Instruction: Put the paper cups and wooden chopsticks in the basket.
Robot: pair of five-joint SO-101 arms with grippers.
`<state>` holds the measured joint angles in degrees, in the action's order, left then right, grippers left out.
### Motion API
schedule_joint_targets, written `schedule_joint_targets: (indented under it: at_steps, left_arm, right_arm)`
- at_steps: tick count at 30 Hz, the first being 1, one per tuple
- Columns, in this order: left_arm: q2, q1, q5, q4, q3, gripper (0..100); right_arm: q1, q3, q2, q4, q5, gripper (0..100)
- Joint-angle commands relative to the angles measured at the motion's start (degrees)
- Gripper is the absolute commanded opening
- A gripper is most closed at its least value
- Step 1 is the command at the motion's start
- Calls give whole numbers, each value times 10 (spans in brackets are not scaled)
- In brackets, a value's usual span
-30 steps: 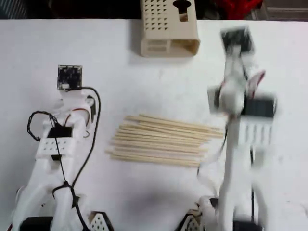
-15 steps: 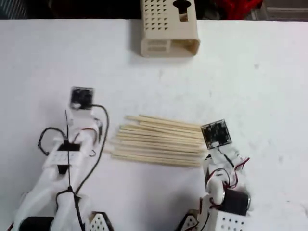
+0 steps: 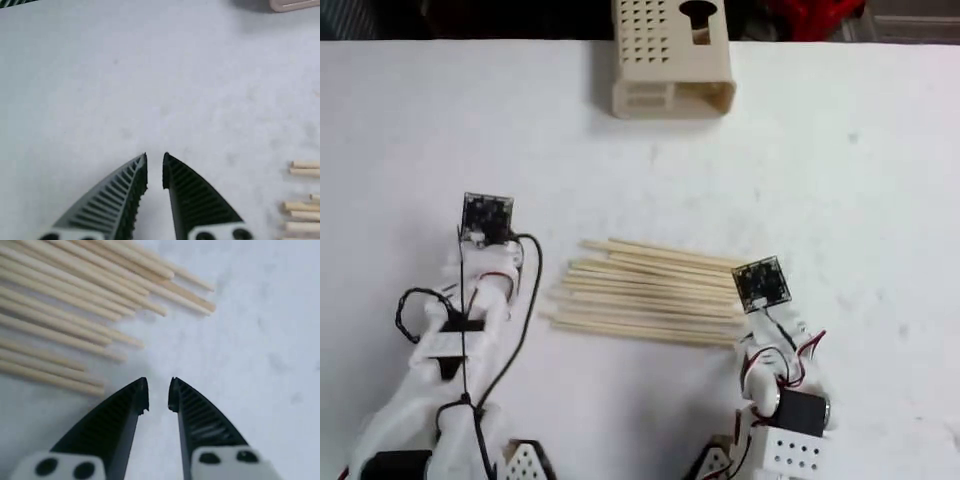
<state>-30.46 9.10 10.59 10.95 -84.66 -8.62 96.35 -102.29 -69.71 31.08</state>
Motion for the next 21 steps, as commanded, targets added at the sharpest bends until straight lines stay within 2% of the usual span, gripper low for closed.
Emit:
schedule_joint_targets:
  at_steps: [1, 8, 12, 16, 21]
  left_arm:
    - [-15, -19, 6, 14, 1, 85]
    - [-18, -12, 8, -117, 22, 83]
    - [-20, 29, -75, -181, 44, 83]
    - [-20, 60, -170, -184, 44, 83]
    - [-20, 74, -237, -184, 43, 83]
  right_arm:
    - [0, 4, -7, -34, 4, 84]
    - [0, 4, -7, -34, 4, 84]
    - [0, 4, -7, -34, 5, 84]
    - [0, 4, -7, -34, 5, 84]
    - [0, 4, -7, -34, 5, 84]
